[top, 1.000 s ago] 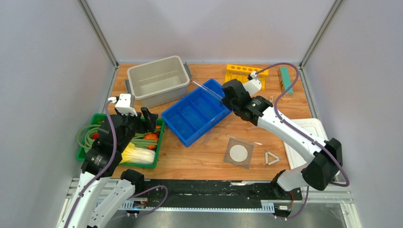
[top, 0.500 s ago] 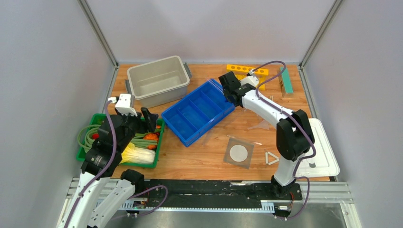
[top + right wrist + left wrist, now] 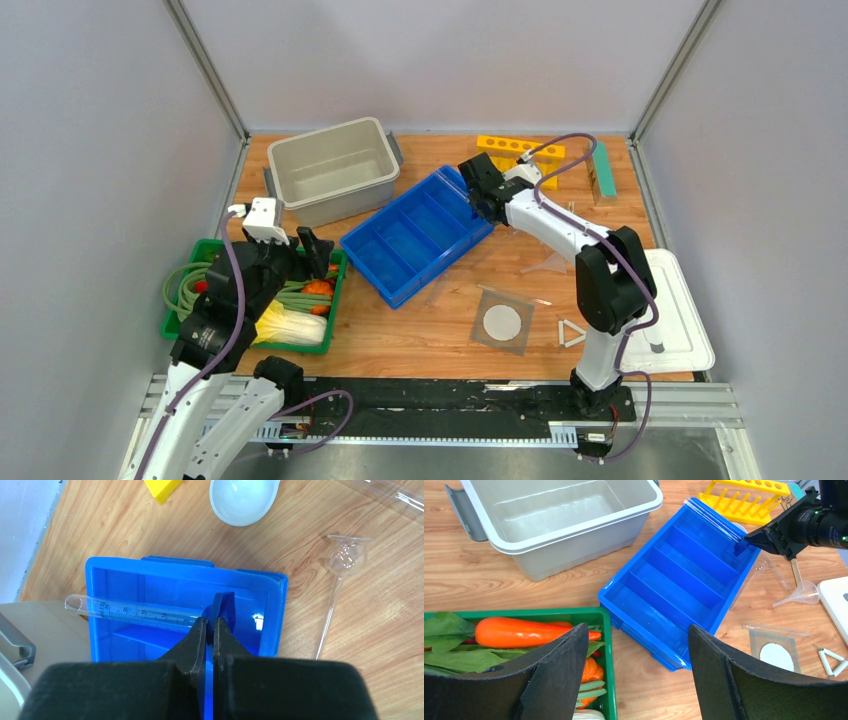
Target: Organize the chemistry lab equipment
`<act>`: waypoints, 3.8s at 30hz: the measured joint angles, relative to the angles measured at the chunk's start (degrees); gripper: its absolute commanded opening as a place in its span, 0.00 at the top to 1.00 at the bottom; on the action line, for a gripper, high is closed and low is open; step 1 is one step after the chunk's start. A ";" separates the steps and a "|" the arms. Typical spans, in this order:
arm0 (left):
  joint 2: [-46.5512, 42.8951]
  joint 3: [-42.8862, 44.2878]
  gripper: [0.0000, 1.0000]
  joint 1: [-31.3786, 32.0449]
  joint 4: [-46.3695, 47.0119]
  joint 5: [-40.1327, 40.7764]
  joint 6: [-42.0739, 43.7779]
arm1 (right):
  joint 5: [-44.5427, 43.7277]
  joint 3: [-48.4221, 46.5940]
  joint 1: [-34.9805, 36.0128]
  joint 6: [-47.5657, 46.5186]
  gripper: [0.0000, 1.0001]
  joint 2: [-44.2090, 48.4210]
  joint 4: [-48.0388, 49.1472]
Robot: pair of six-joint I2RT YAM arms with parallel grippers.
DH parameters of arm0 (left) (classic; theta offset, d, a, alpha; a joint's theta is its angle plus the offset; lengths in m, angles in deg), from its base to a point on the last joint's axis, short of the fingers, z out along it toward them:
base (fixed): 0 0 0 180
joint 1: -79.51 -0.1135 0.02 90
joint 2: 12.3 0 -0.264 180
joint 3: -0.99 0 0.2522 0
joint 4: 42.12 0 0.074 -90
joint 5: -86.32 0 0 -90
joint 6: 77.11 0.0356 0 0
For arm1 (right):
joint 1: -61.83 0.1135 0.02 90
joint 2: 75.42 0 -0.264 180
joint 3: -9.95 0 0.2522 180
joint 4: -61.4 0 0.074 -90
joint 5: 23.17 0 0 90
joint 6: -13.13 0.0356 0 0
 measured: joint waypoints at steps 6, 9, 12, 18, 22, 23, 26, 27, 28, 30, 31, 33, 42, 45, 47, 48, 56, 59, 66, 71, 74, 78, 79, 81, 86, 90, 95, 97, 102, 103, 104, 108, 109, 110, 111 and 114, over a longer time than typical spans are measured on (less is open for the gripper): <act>0.00 0.00 0.20 0.00 0.00 0.00 0.00 | 0.37 0.11 0.02 1.42 1.00 -0.48 0.13; 0.00 0.00 0.20 0.00 0.00 -0.02 0.00 | 0.50 0.24 0.02 2.12 1.00 -0.50 0.15; 0.00 0.00 0.20 0.00 0.00 -0.07 0.00 | 0.50 0.70 0.02 2.91 1.00 -0.50 0.37; 0.02 0.00 0.20 0.00 0.00 -0.26 0.00 | 0.48 1.18 0.02 3.78 1.00 -0.48 0.72; 0.20 0.00 0.20 0.00 0.02 -0.48 -0.02 | 0.44 1.64 0.02 3.82 1.00 -0.28 0.90; 0.24 0.00 0.20 0.00 0.02 -0.50 -0.02 | 0.42 1.81 0.02 3.85 1.00 -0.17 0.90; 0.42 0.00 0.20 0.00 0.02 -0.59 -0.02 | 0.33 2.10 0.02 3.82 1.00 0.35 0.74; 0.42 0.00 0.20 0.00 0.02 -0.68 -0.02 | 0.26 2.21 0.02 3.80 1.00 0.48 0.68; 0.44 0.00 0.20 0.00 0.02 -0.70 -0.02 | 0.22 2.45 0.02 3.80 1.00 0.68 0.57; 0.48 0.00 0.20 0.00 0.04 -0.87 -0.04 | 0.04 3.06 0.07 3.82 1.00 1.14 0.59; 0.50 0.00 0.20 0.00 0.04 -0.94 -0.04 | -0.04 3.26 0.15 3.80 1.00 1.31 0.50; 0.63 0.00 0.20 0.00 0.04 -1.11 -0.07 | -0.17 3.54 0.31 3.80 1.00 1.62 0.33; 0.90 0.00 0.21 0.00 0.04 -1.51 -0.50 | -1.09 3.54 0.98 3.78 1.00 1.68 0.04; 0.98 0.00 0.20 0.00 0.07 -1.51 -0.61 | -1.55 3.54 1.16 3.80 1.00 1.70 -0.15; 1.05 0.00 0.20 0.00 0.04 -1.51 -0.63 | -1.81 3.54 1.16 3.69 0.96 1.73 -0.66; 1.05 0.00 0.21 0.00 0.07 -1.51 -0.63 | -1.97 3.54 1.16 3.72 0.94 1.73 -1.44; 1.05 -0.02 0.21 0.00 0.07 -1.51 -0.63 | -2.12 3.56 1.16 3.52 0.89 1.66 -2.99; 1.09 0.00 0.21 0.00 0.07 -1.49 -0.63 | -2.10 3.56 1.16 3.48 0.89 1.51 -2.78; 1.18 0.00 0.21 0.00 0.07 -1.49 -0.63 | -2.10 3.30 1.16 3.30 0.88 0.35 -2.97; 1.18 0.00 0.21 0.00 0.07 -1.46 -0.63 | -2.10 2.27 1.16 3.32 0.79 -1.77 -3.41; 1.18 0.00 0.21 0.00 0.07 -1.44 -0.63 | -2.10 1.75 1.16 3.30 0.71 -1.86 -3.58; 1.18 0.00 0.21 0.00 0.07 -1.44 -0.63 | -2.12 0.94 1.16 2.62 0.66 -1.88 -3.93; 1.18 0.00 0.21 0.00 0.04 -1.44 -0.63 | -2.12 0.61 1.16 1.97 0.66 -1.86 -4.11; 1.18 0.00 0.21 0.00 0.07 -1.44 -0.63 | -2.08 0.07 1.16 0.59 0.65 -1.62 -4.17; 1.18 0.00 0.21 0.00 0.04 -1.42 -0.63 | -0.94 -0.04 1.16 -5.73 0.60 2.10 -4.17; 1.18 0.00 0.21 0.00 0.04 -1.27 -0.63 | 1.90 1.14 0.52 -14.53 0.56 7.48 -2.64; 1.07 0.00 0.21 0.00 0.07 -1.31 -0.63 | 9.49 7.61 -3.89 -29.00 0.49 15.23 0.66; 1.03 0.00 0.21 0.00 0.07 -1.38 -0.63 | 13.05 9.73 -7.21 -33.38 0.45 16.15 1.64; 1.01 0.00 0.21 0.00 0.11 -1.55 -0.66 | 24.59 11.82 -16.98 -42.69 0.35 13.44 1.77; 1.03 -0.02 0.21 0.00 0.11 -1.53 -0.66 | 25.99 11.08 -18.27 -44.35 0.33 12.13 0.92; 1.03 0.00 0.21 0.00 0.11 -1.55 -0.66 | 27.28 9.90 -19.17 -46.14 0.33 10.36 -0.04; 1.03 0.00 0.21 0.00 0.11 -1.53 -0.63 | 31.06 5.20 -19.78 -51.06 0.32 4.61 -2.34; 1.03 0.00 0.21 0.00 0.11 -1.53 -0.66 | 32.04 3.82 -19.93 -51.84 0.33 3.26 -2.99; 1.03 0.00 0.21 0.00 0.11 -1.53 -0.66 | 33.24 2.19 -20.02 -52.74 0.34 1.62 -3.41; 1.03 0.00 0.21 0.00 0.11 -1.53 -0.63 | 34.05 1.03 -20.24 -53.53 0.34 0.28 -3.50; 1.03 0.00 0.21 0.00 0.11 -1.53 -0.63 | 35.85 -1.20 -21.18 -55.56 0.39 -2.80 -3.82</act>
